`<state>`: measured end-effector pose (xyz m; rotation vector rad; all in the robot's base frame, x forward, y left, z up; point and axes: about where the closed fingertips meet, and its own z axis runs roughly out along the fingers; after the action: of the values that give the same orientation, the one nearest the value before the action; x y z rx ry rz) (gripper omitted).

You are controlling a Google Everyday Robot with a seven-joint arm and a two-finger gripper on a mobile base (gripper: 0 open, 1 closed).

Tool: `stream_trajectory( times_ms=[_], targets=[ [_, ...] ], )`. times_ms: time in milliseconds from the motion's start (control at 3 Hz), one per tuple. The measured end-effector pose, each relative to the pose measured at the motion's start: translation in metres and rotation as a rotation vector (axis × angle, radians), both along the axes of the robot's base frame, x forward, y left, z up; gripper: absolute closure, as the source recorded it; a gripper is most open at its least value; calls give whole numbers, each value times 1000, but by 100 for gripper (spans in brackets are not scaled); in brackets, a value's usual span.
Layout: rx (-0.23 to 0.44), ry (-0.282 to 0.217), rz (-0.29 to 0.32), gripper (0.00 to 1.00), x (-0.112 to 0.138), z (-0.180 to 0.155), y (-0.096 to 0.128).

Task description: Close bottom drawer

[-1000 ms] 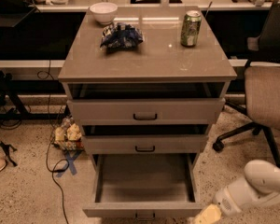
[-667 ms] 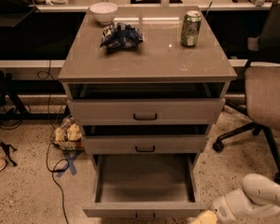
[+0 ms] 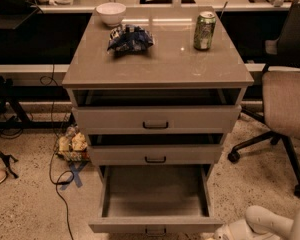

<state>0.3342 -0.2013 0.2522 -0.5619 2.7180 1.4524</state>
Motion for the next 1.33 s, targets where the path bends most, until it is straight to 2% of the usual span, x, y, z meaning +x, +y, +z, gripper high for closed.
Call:
stream_trajectory(
  times_ms=[333,667,1000,1333],
  targets=[
    [-8,23,-36,62,4,-53,8],
    [-3,29,-38,85,1,-59,11],
    [2,31,-39,100,-1,-61,13],
    [23,-40,-61,100,23,-76,22]
  ],
)
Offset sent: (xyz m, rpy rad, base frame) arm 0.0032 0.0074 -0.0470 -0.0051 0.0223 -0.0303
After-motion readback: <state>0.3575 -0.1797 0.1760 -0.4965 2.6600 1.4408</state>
